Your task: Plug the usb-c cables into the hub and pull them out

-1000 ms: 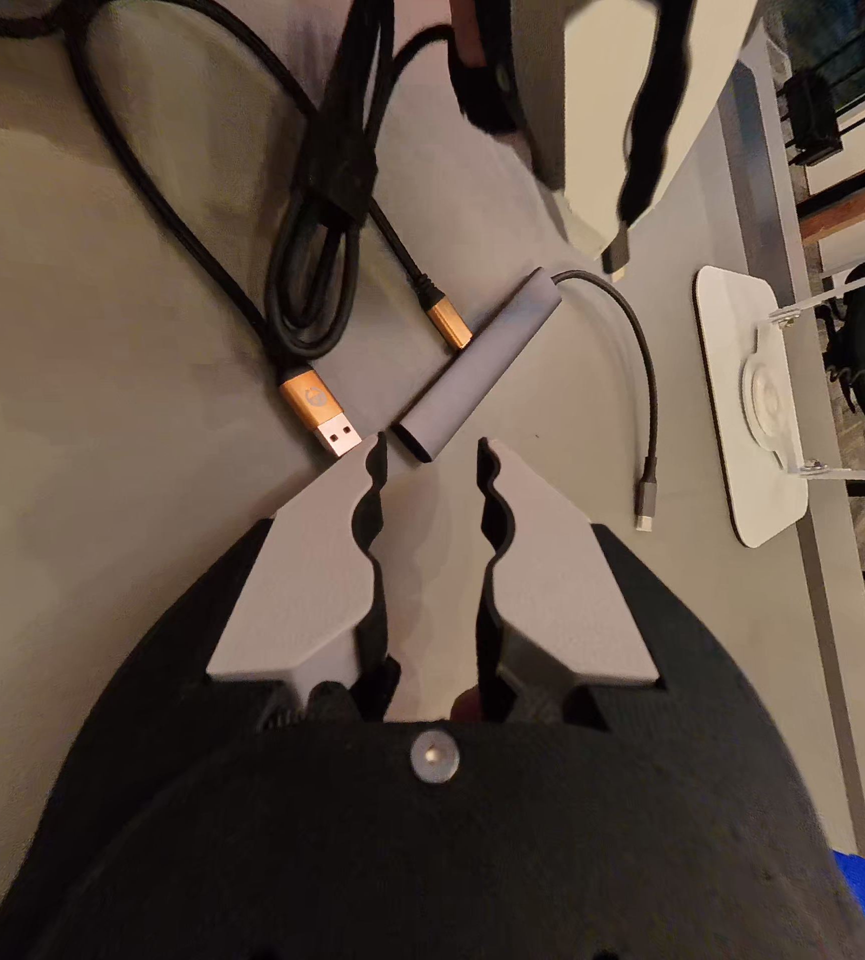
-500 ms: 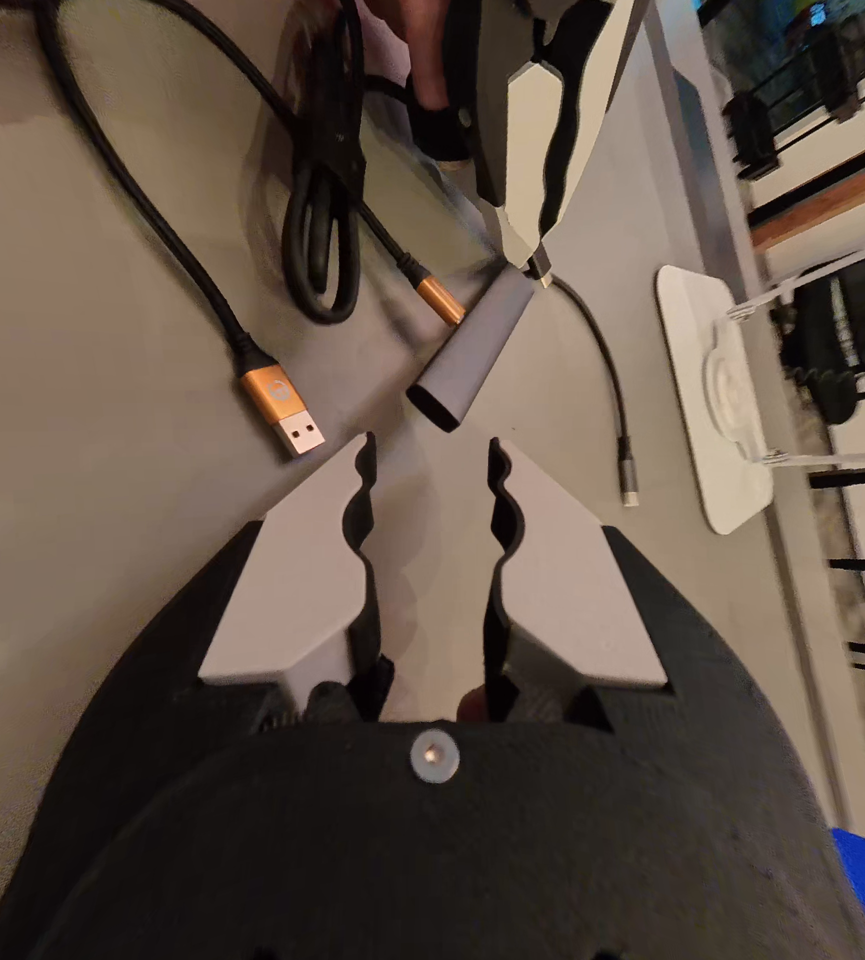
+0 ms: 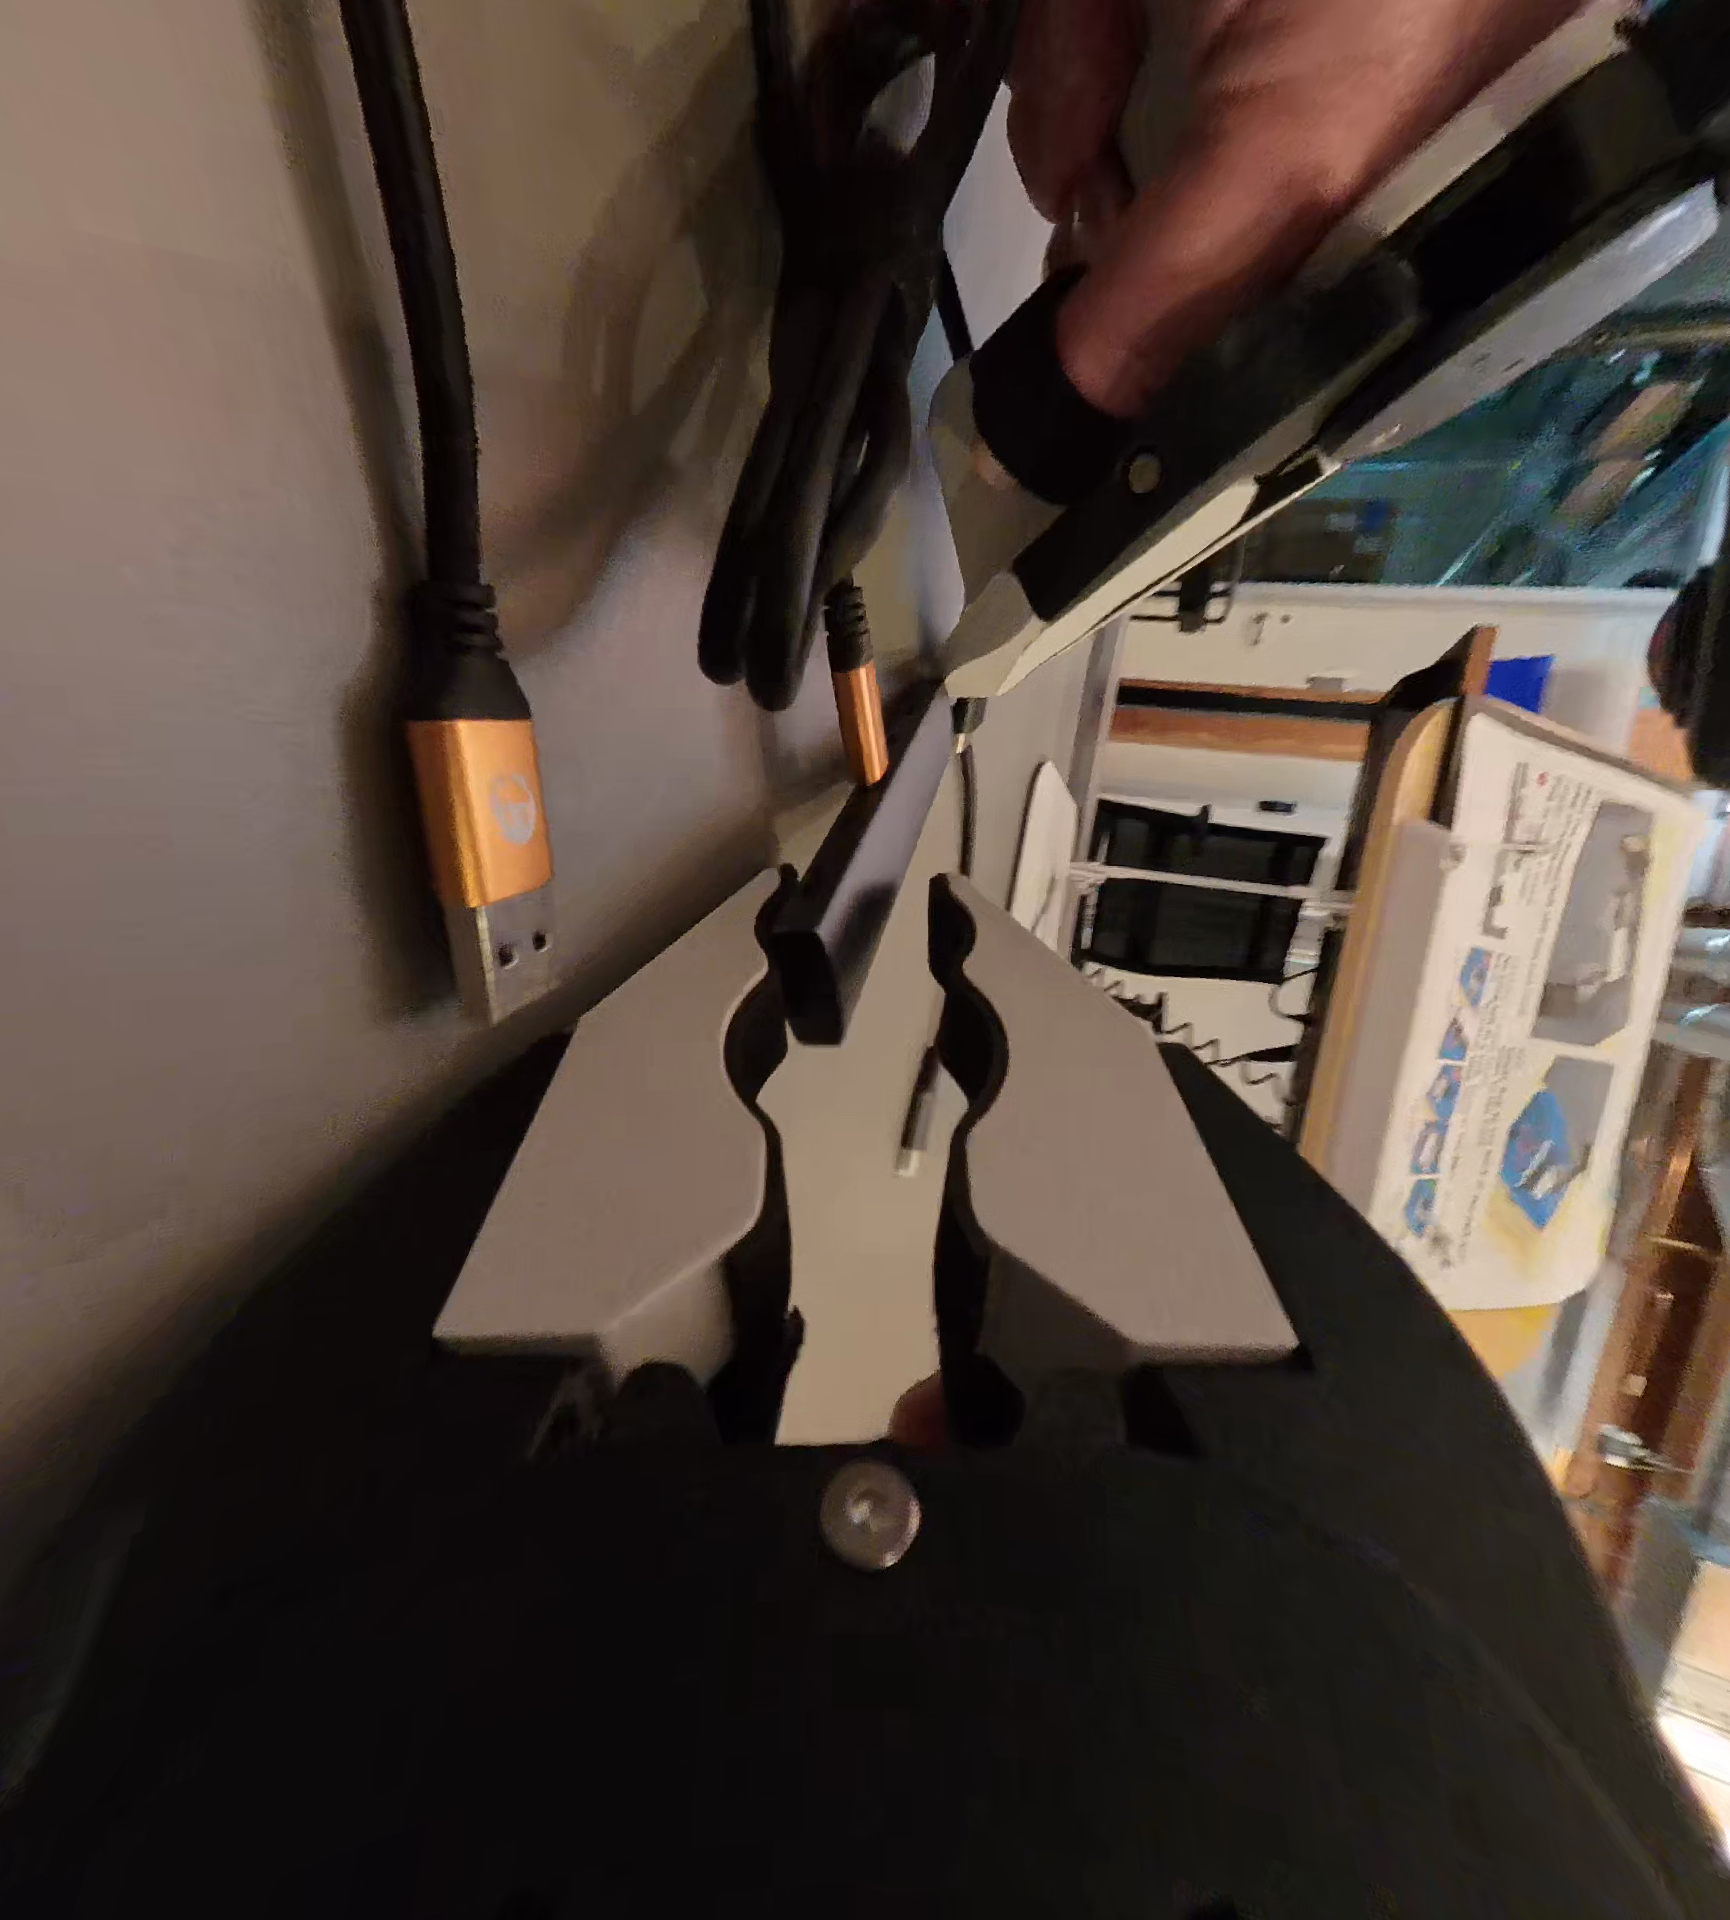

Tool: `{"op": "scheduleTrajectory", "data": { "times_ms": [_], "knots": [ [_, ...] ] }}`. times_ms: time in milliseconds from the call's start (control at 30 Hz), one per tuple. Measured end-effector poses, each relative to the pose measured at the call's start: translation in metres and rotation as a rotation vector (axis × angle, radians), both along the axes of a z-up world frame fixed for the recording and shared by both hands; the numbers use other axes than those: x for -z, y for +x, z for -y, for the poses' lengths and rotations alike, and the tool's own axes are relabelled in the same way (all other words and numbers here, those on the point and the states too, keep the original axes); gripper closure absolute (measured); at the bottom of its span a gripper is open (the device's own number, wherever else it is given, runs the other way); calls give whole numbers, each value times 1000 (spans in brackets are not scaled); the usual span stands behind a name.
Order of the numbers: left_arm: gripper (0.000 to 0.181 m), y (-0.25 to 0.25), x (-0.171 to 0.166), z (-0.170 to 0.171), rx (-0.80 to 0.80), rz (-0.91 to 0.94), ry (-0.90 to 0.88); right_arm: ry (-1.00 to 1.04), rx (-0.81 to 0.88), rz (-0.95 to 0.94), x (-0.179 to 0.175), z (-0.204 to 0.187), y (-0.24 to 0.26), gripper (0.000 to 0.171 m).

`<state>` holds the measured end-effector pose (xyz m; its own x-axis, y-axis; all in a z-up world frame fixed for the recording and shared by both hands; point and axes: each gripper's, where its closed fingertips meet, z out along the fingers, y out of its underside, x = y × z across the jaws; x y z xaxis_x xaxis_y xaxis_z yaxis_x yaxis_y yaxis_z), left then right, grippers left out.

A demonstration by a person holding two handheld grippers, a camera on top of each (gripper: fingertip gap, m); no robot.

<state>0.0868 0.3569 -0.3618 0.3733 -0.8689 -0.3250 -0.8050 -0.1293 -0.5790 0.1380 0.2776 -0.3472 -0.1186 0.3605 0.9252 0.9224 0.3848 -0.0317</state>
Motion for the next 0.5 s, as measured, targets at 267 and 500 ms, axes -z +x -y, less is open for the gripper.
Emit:
{"op": "scheduleTrajectory", "data": {
  "times_ms": [267,500],
  "knots": [
    [170,1,0,0,5,4,-14,43,-47,12,-10,-10,-10,164],
    [169,-1,-47,3,-5,135,106,-230,58,-195,-34,-14,7,165]
  ]
}}
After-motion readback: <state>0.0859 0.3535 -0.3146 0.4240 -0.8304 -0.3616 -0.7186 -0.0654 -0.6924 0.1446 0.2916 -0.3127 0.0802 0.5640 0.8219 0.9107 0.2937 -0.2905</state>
